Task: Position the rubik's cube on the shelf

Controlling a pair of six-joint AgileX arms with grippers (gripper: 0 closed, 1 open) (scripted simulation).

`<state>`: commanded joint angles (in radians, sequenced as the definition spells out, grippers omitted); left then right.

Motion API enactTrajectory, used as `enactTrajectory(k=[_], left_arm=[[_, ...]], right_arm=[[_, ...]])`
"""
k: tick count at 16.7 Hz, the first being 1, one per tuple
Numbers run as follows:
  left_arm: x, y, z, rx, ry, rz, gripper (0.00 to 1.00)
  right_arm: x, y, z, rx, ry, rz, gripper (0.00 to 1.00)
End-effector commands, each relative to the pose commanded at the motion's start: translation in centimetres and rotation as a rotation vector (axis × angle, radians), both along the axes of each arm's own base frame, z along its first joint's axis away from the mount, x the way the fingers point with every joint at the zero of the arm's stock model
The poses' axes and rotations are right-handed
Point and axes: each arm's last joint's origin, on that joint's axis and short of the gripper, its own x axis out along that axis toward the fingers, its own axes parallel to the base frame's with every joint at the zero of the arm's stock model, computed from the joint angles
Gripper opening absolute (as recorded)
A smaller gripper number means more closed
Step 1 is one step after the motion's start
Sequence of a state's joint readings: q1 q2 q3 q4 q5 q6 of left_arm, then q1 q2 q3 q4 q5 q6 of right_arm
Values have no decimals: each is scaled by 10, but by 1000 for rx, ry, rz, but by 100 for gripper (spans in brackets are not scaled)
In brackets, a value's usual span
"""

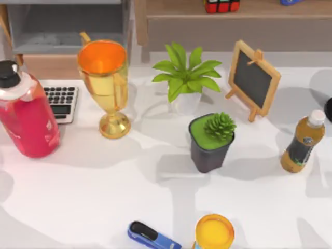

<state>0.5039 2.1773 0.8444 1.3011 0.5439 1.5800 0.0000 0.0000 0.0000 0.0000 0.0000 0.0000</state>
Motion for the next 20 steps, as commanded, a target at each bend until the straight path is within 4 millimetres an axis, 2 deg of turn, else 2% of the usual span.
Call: enactTrajectory(k=[3, 10, 17, 20], left_arm=[[28, -1, 2, 3, -6, 3, 0], [35, 0, -2, -7, 10, 6, 0], [90, -1, 1, -2, 1, 5, 0], [95, -2, 0, -5, 4, 5, 0]], right_arm=[[0, 0, 0, 0, 0, 0, 100], [0, 0, 0, 0, 0, 0, 100], [0, 0, 0, 0, 0, 0, 100], [0, 0, 0, 0, 0, 0, 100]])
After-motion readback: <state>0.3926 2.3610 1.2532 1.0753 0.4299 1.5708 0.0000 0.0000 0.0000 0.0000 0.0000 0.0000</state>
